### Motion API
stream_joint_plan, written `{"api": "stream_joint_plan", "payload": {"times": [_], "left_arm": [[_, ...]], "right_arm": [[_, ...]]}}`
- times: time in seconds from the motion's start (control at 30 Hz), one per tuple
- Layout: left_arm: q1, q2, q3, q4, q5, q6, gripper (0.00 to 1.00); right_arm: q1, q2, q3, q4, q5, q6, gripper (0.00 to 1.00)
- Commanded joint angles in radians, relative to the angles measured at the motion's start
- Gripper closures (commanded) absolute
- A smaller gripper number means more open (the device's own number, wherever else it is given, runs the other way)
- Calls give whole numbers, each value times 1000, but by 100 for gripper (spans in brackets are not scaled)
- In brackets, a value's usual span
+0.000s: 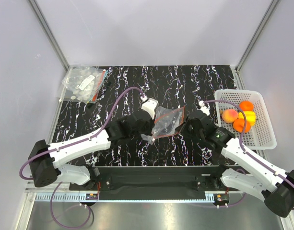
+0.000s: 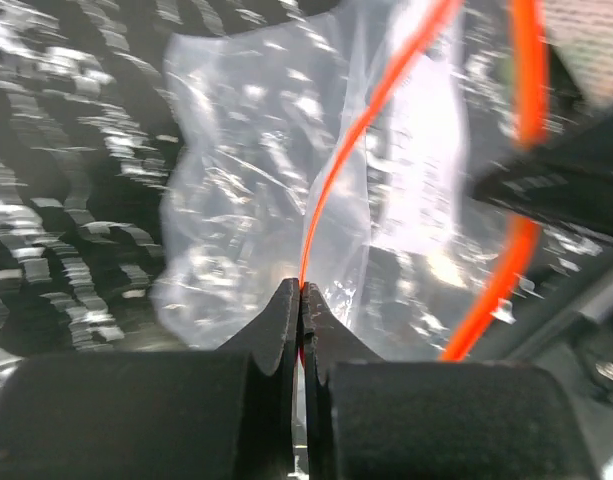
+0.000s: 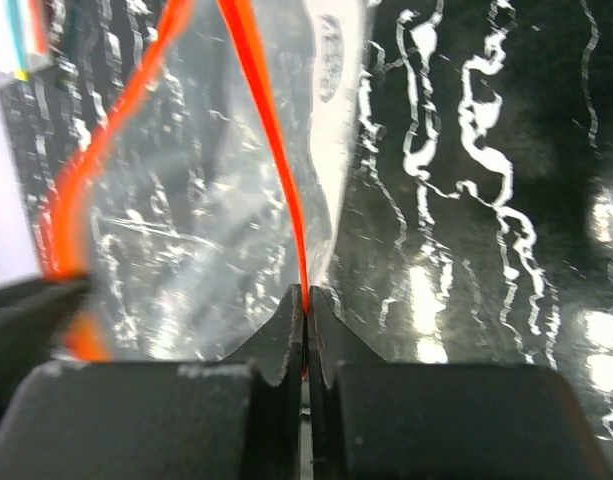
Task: Place the food in the zip-top bag and seal the zipper
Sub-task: Open the zipper of the food storage bag at the center of the board.
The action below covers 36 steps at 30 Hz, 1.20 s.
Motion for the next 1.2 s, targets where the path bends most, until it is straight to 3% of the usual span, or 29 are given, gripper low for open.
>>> {"api": "stream_joint_plan", "payload": {"times": [0.0,0.13,0.17,0.27,0.47,0.67,0.93,1.17], "left_arm": [[-32,7,100,-63,-213,71,97],[-70,33,146,-60,-201,114,82],[-84,42,158,-52,-194,129,68],[-89,75,186,-35,-122,157,51],[-90,180,300,-101,-63,177,46],[-90,129,263,-51,52,145,34],[-90,27,204,-34,112,85,28],[-110,86,258,-92,104,91,28]], "right_arm": [[8,-13,-13,-27,38,-45,100],[7,-4,1,0,17,-80,100],[7,-2,8,10,7,-92,100],[7,8,30,28,-3,-111,100],[7,16,56,27,3,-121,100],[8,-21,35,70,3,-118,100],[8,-15,45,77,-8,-118,100],[7,-10,50,94,-19,-104,100]]}}
